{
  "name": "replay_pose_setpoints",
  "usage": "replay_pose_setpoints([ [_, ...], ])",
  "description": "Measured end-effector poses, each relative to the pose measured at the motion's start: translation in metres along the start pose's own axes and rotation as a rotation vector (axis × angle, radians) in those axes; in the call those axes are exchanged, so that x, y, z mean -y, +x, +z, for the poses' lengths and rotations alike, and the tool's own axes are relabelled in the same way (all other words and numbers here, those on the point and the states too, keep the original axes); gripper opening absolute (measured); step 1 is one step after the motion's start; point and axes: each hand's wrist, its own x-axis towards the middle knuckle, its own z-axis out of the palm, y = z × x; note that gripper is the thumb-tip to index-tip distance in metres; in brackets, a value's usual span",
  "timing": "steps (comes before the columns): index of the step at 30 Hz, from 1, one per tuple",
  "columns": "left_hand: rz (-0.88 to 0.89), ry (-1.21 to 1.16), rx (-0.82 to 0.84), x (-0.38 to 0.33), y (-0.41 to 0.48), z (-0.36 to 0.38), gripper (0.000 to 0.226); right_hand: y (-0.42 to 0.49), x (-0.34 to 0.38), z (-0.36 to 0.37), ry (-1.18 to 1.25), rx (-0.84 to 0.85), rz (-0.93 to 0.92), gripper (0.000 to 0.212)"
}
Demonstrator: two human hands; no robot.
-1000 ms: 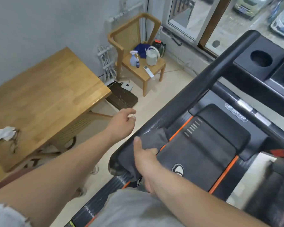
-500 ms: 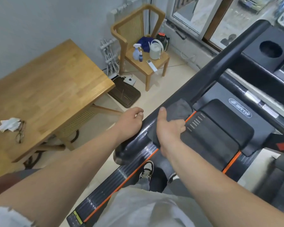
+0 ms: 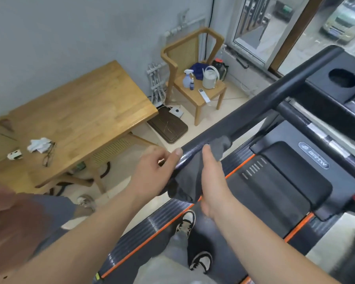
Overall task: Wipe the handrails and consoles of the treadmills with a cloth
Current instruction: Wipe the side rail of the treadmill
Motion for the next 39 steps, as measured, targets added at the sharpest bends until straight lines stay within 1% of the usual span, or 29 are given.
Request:
replay_pose_setpoints([
  [1, 0.024, -0.035, 0.012, -0.006, -0.007, 0.004, 0.052, -0.003, 0.005, -0.001, -0.017, 0.030, -0.011, 0.086],
  [3, 0.009, -0.127, 0.065, -0.015, -0.018, 0.014, 0.048, -0.012, 0.011, -0.001, -0.006, 0.061, -0.004, 0.093],
  [5, -0.037, -0.230, 0.141, -0.022, -0.026, 0.020, 0.037, -0.021, 0.017, -0.002, -0.020, 0.064, -0.021, 0.084],
  [7, -0.077, -0.329, 0.210, -0.026, -0.027, 0.016, 0.023, -0.026, 0.020, -0.007, 0.067, 0.116, -0.038, 0.076],
  [8, -0.072, -0.342, 0.217, -0.025, -0.024, 0.008, 0.022, -0.028, 0.020, -0.010, 0.065, 0.137, -0.057, 0.074],
  [9, -0.072, -0.362, 0.206, -0.023, -0.020, -0.002, 0.023, -0.027, 0.019, -0.013, -0.005, 0.126, -0.084, 0.070],
  [11, -0.093, -0.365, 0.110, -0.013, -0.002, -0.020, 0.026, -0.023, 0.021, -0.016, -0.244, 0.023, -0.175, 0.051],
  [12, -0.114, -0.305, 0.048, -0.004, 0.009, -0.026, 0.027, -0.021, 0.021, -0.016, -0.386, -0.026, -0.239, 0.040],
  [13, -0.151, -0.191, -0.003, 0.004, 0.019, -0.029, 0.028, -0.019, 0.021, -0.017, -0.540, -0.046, -0.335, 0.033],
  [14, -0.188, -0.021, -0.030, 0.013, 0.027, -0.028, 0.035, -0.016, 0.020, -0.017, -0.701, -0.027, -0.439, 0.028],
  [15, -0.196, 0.171, -0.047, 0.019, 0.030, -0.024, 0.047, -0.012, 0.020, -0.017, -0.864, 0.011, -0.542, 0.023],
  [16, -0.153, 0.323, -0.083, 0.024, 0.031, -0.017, 0.059, -0.010, 0.020, -0.017, -1.004, 0.052, -0.613, 0.018],
  [17, -0.059, 0.412, -0.136, 0.027, 0.027, -0.011, 0.064, -0.008, 0.018, -0.018, -1.125, 0.086, -0.648, 0.015],
  [18, 0.062, 0.452, -0.176, 0.030, 0.022, -0.005, 0.060, -0.006, 0.017, -0.019, -1.223, 0.106, -0.672, 0.015],
  [19, 0.145, 0.446, -0.164, 0.032, 0.018, 0.000, 0.051, 0.000, 0.016, -0.021, -1.295, 0.111, -0.700, 0.019],
  [20, 0.157, 0.415, -0.106, 0.033, 0.014, 0.004, 0.045, 0.001, 0.018, -0.022, -1.332, 0.104, -0.717, 0.022],
  [21, 0.116, 0.395, -0.036, 0.034, 0.011, 0.008, 0.048, 0.004, 0.019, -0.023, -1.334, 0.096, -0.726, 0.026],
  [23, 0.022, 0.495, 0.058, 0.032, 0.012, 0.013, 0.065, 0.008, 0.025, -0.025, -1.277, 0.082, -0.715, 0.033],
  [25, -0.015, 0.625, 0.131, 0.025, 0.026, 0.013, 0.073, 0.012, 0.033, -0.030, -1.187, 0.036, -0.704, 0.026],
  [26, -0.035, 0.645, 0.180, 0.022, 0.034, 0.012, 0.074, 0.012, 0.037, -0.033, -1.153, 0.010, -0.694, 0.023],
  [30, -0.066, 0.525, 0.302, 0.004, 0.070, 0.024, 0.076, 0.023, 0.052, -0.049, -1.038, -0.077, -0.682, 0.021],
  [32, -0.044, 0.507, 0.369, -0.015, 0.097, 0.042, 0.079, 0.027, 0.061, -0.053, -0.985, -0.125, -0.677, 0.021],
  [35, 0.002, 0.419, 0.477, -0.036, 0.128, 0.063, 0.075, 0.032, 0.077, -0.051, -0.932, -0.186, -0.693, 0.023],
  [37, -0.035, 0.338, 0.509, -0.028, 0.127, 0.061, 0.076, 0.035, 0.084, -0.049, -0.895, -0.209, -0.697, 0.023],
  [39, -0.053, 0.293, 0.498, -0.012, 0.106, 0.042, 0.074, 0.039, 0.086, -0.046, -0.859, -0.205, -0.687, 0.023],
])
